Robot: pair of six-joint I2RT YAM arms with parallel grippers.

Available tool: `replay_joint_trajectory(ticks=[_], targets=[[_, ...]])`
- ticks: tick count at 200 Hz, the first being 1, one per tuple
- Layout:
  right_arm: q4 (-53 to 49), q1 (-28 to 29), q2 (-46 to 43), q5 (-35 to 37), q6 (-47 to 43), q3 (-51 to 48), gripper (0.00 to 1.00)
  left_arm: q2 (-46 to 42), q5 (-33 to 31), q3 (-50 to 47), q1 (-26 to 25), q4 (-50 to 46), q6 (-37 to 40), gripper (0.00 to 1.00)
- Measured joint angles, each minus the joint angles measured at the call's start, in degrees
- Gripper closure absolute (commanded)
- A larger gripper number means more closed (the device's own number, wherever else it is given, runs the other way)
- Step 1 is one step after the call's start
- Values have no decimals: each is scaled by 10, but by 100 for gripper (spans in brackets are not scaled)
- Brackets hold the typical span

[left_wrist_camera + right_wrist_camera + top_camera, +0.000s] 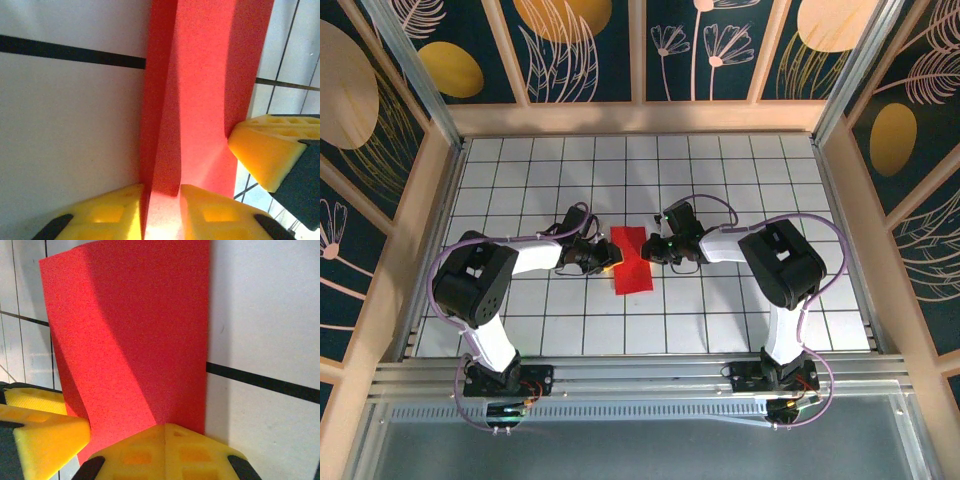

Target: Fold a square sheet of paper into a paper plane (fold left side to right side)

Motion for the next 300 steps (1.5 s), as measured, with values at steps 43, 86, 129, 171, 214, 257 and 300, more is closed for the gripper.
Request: replay_joint_trajectory(ticks=[43,86,129,171,214,257,300], targets=[[0,0,-3,-1,-2,0,79,-10,-19,0,0,-16,0,92],[-27,-2,-35,21,-28,0,52,-14,-28,0,-1,-24,-2,100],[-71,-2,-133,95,-89,-17,39,-30,-28,0,-4,-26,-10,100],[-110,73,-264,218,-172,-73,28,-40,-16,0,-5,-25,-17,100],[-133,241,-292,345,-230,-116,19,-40,-12,6,-8,-25,-20,100],[-137,330,-232,435,-257,-120,14,-40,-12,6,-9,-25,-22,100],[-132,338,-165,483,-288,-108,15,-41,-12,6,-12,-25,-22,100]])
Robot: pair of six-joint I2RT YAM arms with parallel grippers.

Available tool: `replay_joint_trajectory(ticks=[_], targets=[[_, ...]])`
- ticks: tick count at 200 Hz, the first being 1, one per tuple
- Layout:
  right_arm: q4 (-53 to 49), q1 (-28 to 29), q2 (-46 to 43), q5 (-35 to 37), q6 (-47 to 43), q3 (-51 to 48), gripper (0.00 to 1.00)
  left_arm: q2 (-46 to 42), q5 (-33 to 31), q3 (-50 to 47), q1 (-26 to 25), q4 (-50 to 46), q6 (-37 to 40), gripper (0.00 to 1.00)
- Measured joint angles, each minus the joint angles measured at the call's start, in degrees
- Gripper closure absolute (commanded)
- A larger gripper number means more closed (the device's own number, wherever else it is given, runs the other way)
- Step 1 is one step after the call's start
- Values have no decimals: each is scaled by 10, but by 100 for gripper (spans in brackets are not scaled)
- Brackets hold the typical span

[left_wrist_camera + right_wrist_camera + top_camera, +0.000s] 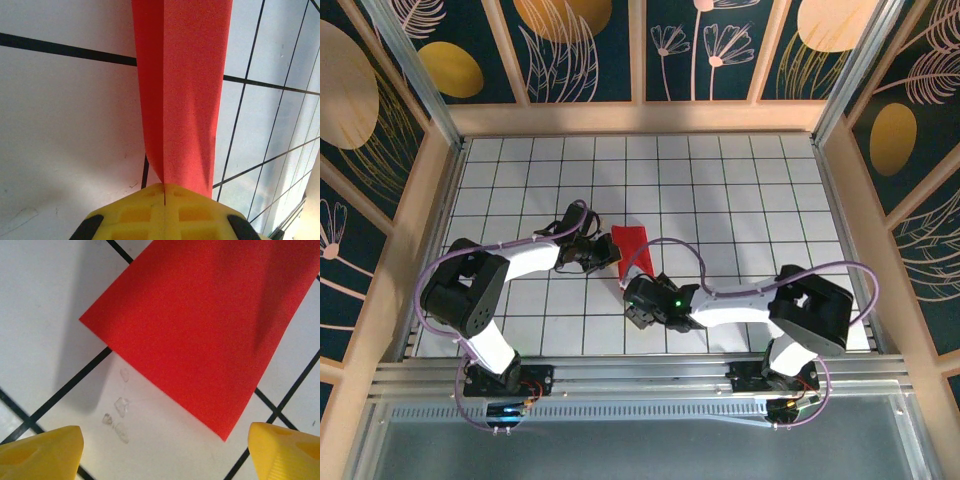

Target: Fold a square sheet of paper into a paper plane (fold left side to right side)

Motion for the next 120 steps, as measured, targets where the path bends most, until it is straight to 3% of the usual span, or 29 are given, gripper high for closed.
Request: replay_joint_trajectory(ticks=[80,120], targets=[[51,0,55,37,-57,55,32,0,0,7,-5,0,0,100],[60,-1,64,38,-71,70,51,0,1,7,-5,0,0,100]])
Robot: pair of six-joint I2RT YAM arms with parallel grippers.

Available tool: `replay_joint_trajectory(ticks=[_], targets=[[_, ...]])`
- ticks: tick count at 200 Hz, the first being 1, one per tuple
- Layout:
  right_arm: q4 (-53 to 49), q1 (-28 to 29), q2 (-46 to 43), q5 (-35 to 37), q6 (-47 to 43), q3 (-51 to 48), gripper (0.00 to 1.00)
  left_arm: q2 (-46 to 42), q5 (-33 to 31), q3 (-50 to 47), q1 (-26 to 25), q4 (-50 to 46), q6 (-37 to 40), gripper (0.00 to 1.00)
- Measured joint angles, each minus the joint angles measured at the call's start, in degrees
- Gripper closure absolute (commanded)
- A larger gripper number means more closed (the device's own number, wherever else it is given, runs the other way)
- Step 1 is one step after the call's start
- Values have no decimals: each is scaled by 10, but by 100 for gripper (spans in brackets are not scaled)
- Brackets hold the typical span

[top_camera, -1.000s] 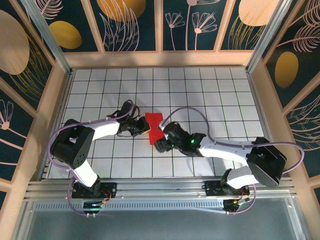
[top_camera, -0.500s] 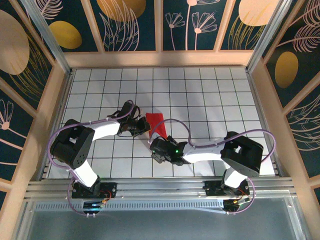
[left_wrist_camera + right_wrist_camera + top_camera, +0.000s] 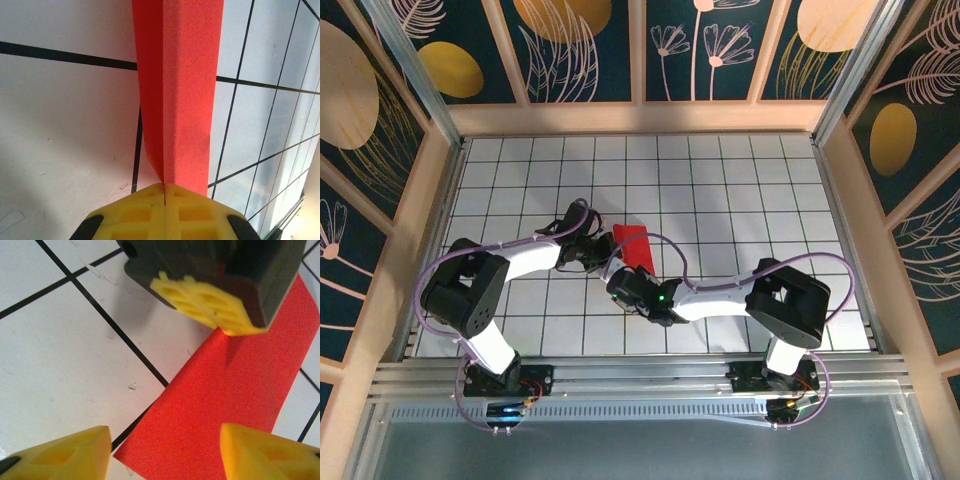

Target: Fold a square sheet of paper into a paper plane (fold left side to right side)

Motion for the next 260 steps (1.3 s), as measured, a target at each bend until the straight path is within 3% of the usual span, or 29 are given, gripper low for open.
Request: replay_joint_trajectory(ticks=[24,53,83,122,159,182,208,221,260], targets=[[0,0,0,0,-2,1,69,0,1,0,0,0,0,100],[-1,-1,0,-4,-2,1,100,0,1,0,0,0,0,100],[-5,-8,0,-20,5,1,100,2,2,0,0,0,0,96],[-16,-29,-6,-73,16,1,100,1,-1,4,0,-6,3,59],[-25,-54,-16,-139,30,1,100,-37,0,9,12,-25,13,51],[-29,-72,-23,-183,41,1,100,-80,13,9,46,-33,18,52],[-31,-96,-33,-241,64,1,100,-104,20,27,71,-44,31,69],[-30,-109,-37,-269,76,1,100,-94,33,41,70,-42,40,77],[-13,-137,-42,-345,117,-8,100,-6,70,66,61,-30,53,87]])
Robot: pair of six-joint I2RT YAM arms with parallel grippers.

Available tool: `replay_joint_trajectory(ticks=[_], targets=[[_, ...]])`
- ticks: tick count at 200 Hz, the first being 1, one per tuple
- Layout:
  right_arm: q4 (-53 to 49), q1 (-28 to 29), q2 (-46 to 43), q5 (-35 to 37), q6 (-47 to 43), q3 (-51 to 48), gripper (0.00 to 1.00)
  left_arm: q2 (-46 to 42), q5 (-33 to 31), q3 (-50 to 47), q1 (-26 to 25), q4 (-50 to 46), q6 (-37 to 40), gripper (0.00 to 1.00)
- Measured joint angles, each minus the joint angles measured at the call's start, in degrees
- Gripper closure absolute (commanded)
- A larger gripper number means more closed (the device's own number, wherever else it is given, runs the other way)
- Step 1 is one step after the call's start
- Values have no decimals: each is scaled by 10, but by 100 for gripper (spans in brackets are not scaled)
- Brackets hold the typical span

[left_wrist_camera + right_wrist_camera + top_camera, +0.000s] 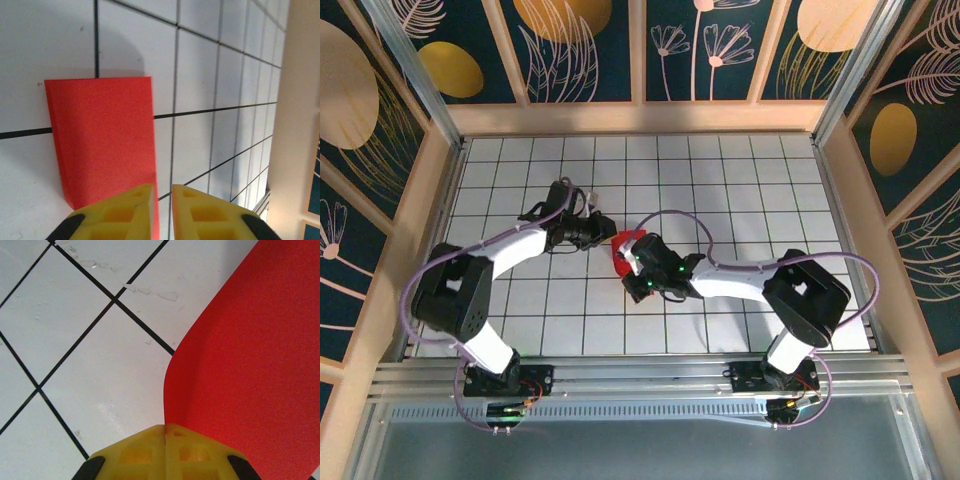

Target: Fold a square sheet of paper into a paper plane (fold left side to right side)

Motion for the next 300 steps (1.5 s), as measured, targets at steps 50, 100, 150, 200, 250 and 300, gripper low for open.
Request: replay_joint_trajectory(ticks=[50,100,150,200,250,300], targets=[[22,-12,0,-64,36,-16,100,132,4,103,-45,-34,40,91],[30,-28,0,-102,52,-23,100,185,-12,132,-68,-65,73,95],[39,-52,0,-123,66,-34,100,192,-25,132,-71,-75,86,97],[38,-76,0,-126,70,-37,100,193,-30,136,-72,-82,96,99],[25,-89,0,-121,70,-28,100,194,-31,137,-74,-81,99,99],[17,-96,15,-116,70,-7,100,194,-31,138,-74,-81,99,99]])
